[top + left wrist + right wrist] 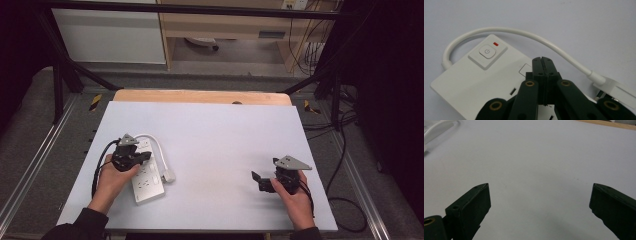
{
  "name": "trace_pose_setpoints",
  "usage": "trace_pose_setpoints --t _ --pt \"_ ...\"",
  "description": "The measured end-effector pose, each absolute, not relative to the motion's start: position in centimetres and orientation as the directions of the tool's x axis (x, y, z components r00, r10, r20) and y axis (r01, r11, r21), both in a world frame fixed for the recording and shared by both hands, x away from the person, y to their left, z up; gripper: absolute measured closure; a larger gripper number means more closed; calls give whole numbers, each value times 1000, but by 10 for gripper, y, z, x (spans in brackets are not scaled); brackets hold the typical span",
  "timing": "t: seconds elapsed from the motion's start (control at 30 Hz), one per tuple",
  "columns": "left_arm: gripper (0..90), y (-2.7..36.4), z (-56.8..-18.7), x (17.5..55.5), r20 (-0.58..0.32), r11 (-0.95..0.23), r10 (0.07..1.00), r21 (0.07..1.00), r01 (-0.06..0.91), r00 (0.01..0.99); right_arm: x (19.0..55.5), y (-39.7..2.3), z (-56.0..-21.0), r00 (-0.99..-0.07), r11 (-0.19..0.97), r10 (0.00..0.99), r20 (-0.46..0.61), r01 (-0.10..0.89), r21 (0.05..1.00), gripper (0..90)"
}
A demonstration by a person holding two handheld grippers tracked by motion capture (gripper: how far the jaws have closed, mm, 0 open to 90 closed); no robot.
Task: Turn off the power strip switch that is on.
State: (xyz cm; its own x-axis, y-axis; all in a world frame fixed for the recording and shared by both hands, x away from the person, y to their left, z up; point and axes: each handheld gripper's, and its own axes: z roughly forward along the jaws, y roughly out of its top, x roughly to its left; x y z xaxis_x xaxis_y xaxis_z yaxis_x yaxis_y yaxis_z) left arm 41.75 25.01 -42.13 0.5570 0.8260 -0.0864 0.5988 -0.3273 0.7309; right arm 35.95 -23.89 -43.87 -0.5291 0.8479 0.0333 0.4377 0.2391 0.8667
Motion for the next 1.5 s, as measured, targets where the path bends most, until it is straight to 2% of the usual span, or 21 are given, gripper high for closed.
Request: trace_pose_setpoints --t 1.5 --pt "900 248 -425 418 -81 -334 829 723 605 554 359 -238 -439 -530 245 848 28 438 865 40"
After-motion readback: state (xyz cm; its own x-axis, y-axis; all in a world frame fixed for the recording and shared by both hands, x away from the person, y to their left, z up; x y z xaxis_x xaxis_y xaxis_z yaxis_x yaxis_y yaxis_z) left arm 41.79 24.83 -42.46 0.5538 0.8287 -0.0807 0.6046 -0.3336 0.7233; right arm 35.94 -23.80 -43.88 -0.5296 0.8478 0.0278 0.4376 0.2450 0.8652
